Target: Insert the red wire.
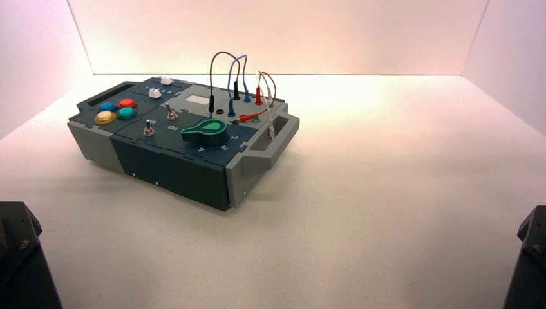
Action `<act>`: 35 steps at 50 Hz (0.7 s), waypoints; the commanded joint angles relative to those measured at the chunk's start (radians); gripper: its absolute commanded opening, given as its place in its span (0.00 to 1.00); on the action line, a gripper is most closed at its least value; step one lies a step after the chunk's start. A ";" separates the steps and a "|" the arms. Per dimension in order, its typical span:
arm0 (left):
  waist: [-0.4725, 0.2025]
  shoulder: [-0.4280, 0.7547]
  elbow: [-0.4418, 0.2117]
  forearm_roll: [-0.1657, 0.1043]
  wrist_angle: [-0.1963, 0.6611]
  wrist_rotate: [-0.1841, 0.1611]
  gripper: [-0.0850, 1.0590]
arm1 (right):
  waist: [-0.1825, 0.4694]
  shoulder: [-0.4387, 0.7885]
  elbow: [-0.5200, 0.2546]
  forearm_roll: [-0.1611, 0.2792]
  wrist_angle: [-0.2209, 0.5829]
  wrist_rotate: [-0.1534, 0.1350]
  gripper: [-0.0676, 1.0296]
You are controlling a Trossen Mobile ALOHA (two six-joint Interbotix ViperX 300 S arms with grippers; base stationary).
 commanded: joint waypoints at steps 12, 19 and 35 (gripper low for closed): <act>-0.006 0.003 -0.011 0.009 -0.009 0.005 0.23 | 0.011 -0.005 -0.023 0.006 0.021 0.008 0.55; -0.006 0.002 -0.011 0.011 -0.008 0.005 0.23 | 0.032 -0.012 -0.048 0.060 0.130 0.017 0.55; -0.026 0.006 -0.038 0.011 0.100 0.002 0.23 | 0.103 -0.017 -0.147 0.293 0.486 0.015 0.55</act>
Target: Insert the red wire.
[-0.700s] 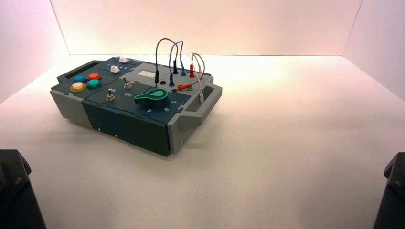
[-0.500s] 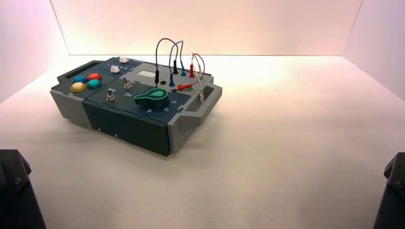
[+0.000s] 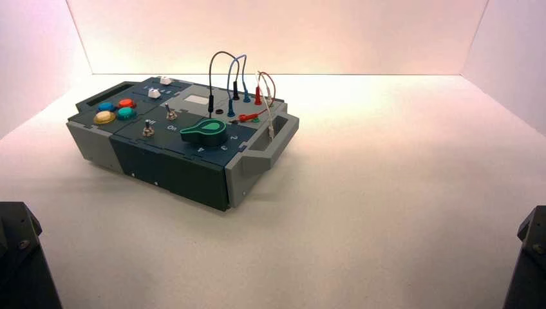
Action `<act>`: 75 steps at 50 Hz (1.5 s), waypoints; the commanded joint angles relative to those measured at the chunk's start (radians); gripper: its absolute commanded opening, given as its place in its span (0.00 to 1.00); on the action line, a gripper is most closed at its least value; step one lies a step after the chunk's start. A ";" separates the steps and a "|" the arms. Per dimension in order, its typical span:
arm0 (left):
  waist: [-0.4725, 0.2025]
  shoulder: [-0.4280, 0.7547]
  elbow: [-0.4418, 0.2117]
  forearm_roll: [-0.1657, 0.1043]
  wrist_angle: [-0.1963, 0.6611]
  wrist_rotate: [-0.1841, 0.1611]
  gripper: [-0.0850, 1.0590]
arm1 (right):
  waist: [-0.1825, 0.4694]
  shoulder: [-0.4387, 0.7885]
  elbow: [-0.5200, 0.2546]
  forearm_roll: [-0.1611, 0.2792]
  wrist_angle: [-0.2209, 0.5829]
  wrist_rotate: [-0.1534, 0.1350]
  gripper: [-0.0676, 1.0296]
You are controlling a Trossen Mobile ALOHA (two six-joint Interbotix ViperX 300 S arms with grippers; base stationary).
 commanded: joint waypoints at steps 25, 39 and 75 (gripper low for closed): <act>-0.140 0.051 -0.095 -0.002 0.270 -0.003 0.23 | 0.281 0.034 -0.172 0.442 0.247 -0.008 0.53; -0.137 0.046 -0.101 -0.002 0.273 -0.014 0.23 | 0.356 0.135 -0.255 0.443 0.348 -0.015 0.53; -0.137 0.040 -0.149 -0.018 0.483 -0.054 0.23 | 0.551 0.296 -0.244 0.459 0.296 -0.044 0.62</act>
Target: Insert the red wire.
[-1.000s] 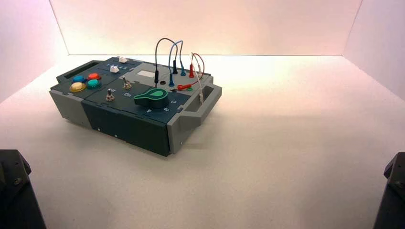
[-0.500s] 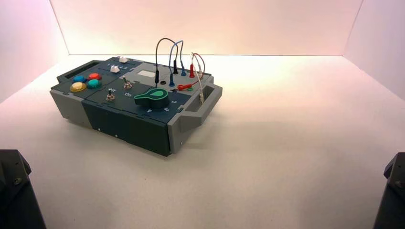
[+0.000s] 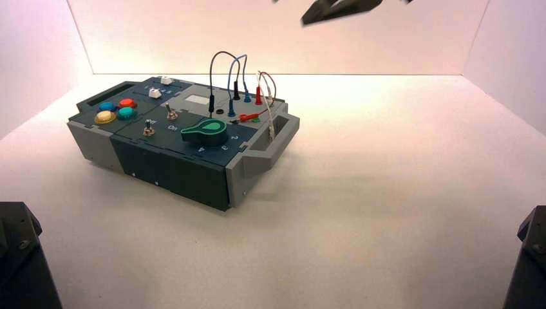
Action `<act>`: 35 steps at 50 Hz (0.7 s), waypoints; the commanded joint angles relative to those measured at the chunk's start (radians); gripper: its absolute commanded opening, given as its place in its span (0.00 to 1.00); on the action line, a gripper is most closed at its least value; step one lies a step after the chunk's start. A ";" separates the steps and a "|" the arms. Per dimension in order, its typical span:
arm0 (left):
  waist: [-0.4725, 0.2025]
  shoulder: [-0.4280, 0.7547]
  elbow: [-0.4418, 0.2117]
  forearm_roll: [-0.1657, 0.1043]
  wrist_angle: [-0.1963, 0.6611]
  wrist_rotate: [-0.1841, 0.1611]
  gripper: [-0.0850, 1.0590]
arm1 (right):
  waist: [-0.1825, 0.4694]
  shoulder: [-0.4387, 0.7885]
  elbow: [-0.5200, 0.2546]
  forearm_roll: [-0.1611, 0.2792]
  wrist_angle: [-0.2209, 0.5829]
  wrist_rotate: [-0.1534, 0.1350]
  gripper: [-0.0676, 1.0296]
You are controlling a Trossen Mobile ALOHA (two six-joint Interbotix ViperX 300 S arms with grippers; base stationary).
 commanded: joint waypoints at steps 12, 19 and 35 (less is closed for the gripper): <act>0.002 -0.003 -0.054 -0.003 0.058 0.000 0.23 | 0.038 0.133 -0.086 -0.008 -0.017 -0.071 0.62; 0.002 -0.003 -0.075 -0.003 0.103 0.002 0.23 | 0.043 0.163 -0.110 -0.037 -0.017 -0.106 0.62; 0.002 -0.003 -0.100 0.002 0.130 0.005 0.23 | 0.103 0.198 -0.176 -0.247 -0.014 -0.124 0.62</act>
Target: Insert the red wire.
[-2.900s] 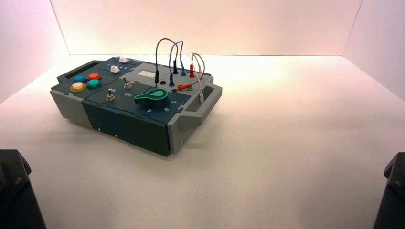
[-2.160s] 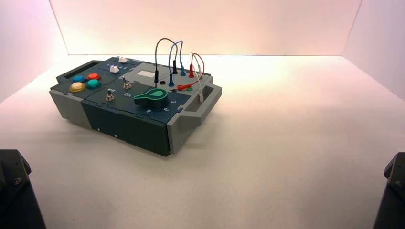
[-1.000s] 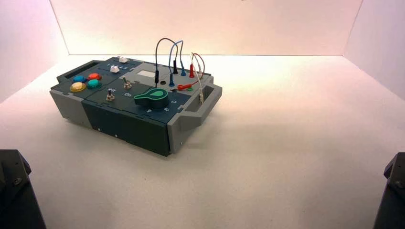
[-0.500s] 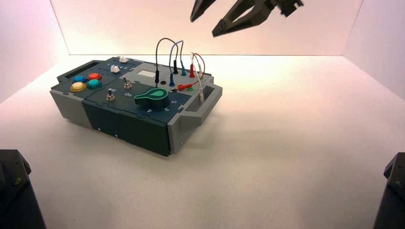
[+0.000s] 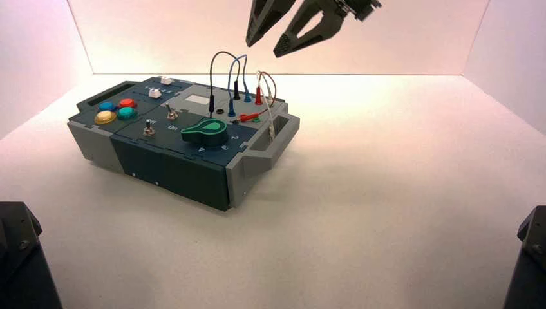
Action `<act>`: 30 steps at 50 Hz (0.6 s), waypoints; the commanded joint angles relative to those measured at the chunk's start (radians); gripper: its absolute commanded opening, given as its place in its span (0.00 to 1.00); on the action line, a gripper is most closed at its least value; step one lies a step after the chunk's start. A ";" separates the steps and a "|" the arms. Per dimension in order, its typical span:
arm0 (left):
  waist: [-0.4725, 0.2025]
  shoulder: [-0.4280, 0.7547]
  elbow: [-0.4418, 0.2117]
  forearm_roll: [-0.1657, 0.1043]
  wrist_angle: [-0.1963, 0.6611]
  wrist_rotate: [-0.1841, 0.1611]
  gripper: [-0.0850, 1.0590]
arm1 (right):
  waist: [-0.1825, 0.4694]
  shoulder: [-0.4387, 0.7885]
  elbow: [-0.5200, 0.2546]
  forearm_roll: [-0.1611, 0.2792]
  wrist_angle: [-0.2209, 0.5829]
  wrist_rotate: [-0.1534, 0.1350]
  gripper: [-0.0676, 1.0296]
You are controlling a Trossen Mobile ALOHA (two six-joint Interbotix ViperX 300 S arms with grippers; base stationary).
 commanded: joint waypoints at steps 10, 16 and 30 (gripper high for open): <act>0.003 0.009 -0.031 0.003 -0.003 0.002 0.23 | 0.087 0.029 -0.091 -0.206 0.011 -0.008 0.62; 0.003 0.011 -0.031 0.005 -0.003 0.005 0.23 | 0.097 0.064 -0.124 -0.281 0.052 -0.011 0.62; 0.003 0.025 -0.031 0.009 -0.009 0.008 0.23 | 0.104 0.127 -0.215 -0.459 0.130 -0.029 0.62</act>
